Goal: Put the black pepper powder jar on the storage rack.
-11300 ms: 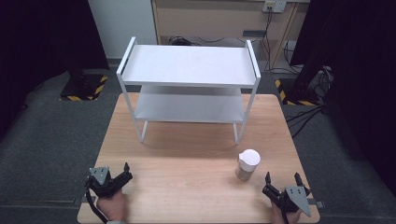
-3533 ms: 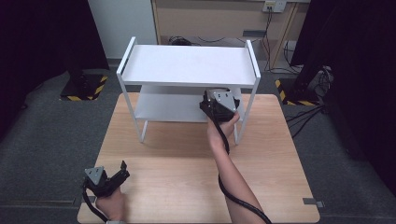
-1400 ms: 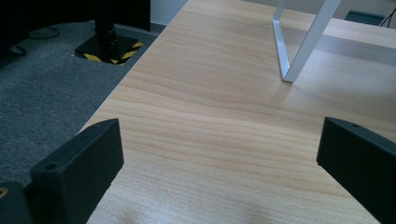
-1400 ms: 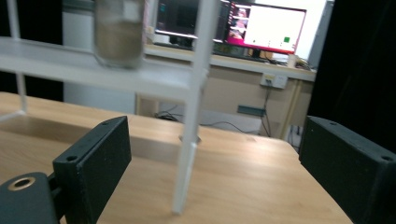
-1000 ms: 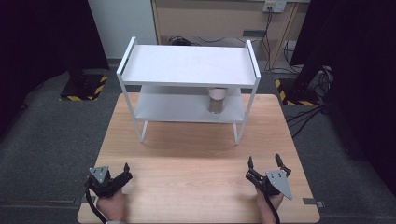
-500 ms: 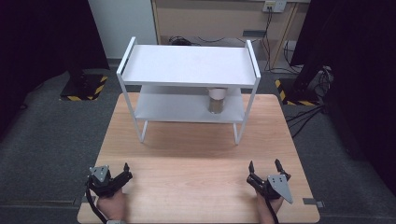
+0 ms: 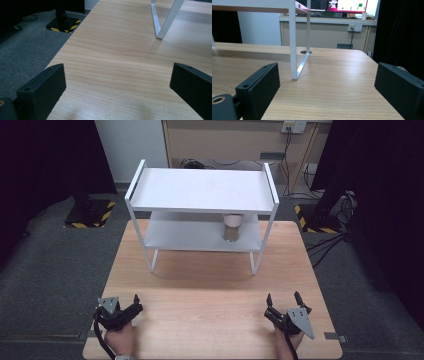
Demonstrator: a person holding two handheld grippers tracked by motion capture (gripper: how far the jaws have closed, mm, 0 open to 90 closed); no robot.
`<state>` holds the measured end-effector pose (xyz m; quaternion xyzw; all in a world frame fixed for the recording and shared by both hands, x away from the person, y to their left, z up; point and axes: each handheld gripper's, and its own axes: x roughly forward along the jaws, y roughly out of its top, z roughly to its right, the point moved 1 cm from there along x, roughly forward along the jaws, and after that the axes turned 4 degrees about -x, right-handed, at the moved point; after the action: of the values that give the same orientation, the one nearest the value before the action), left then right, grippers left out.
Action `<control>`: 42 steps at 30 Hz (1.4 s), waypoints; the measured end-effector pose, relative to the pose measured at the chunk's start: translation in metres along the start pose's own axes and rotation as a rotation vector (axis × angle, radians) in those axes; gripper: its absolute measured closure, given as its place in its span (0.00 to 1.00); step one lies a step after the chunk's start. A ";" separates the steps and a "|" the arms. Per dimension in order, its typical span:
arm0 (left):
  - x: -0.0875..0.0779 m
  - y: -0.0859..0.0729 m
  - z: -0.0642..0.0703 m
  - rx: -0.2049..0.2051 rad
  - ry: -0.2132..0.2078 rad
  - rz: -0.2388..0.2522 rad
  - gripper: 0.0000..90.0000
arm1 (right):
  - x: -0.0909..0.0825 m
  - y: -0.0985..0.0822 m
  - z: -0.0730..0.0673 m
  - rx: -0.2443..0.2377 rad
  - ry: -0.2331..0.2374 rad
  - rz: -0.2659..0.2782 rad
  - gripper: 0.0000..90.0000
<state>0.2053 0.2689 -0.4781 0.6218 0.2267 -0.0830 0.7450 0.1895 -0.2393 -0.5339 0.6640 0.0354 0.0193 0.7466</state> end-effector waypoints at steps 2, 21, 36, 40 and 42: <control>0.000 0.000 0.000 0.001 -0.001 -0.001 0.00 | 0.000 0.000 0.001 0.012 -0.002 -0.002 0.07; -0.003 -0.003 -0.005 -0.024 -0.019 0.019 0.00 | 0.001 0.001 0.000 0.047 -0.033 -0.024 0.06; -0.003 -0.003 -0.004 -0.022 -0.007 0.023 0.00 | 0.004 0.004 -0.001 -0.002 -0.007 -0.048 0.05; -0.003 -0.003 -0.003 -0.019 -0.007 0.022 0.00 | 0.004 0.004 0.000 0.002 -0.004 -0.047 0.05; -0.002 -0.003 -0.003 -0.019 -0.006 0.018 0.00 | 0.004 0.004 0.000 0.003 -0.003 -0.044 0.05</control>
<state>0.2012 0.2710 -0.4799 0.6166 0.2194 -0.0760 0.7522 0.1936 -0.2390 -0.5303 0.6642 0.0493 0.0018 0.7459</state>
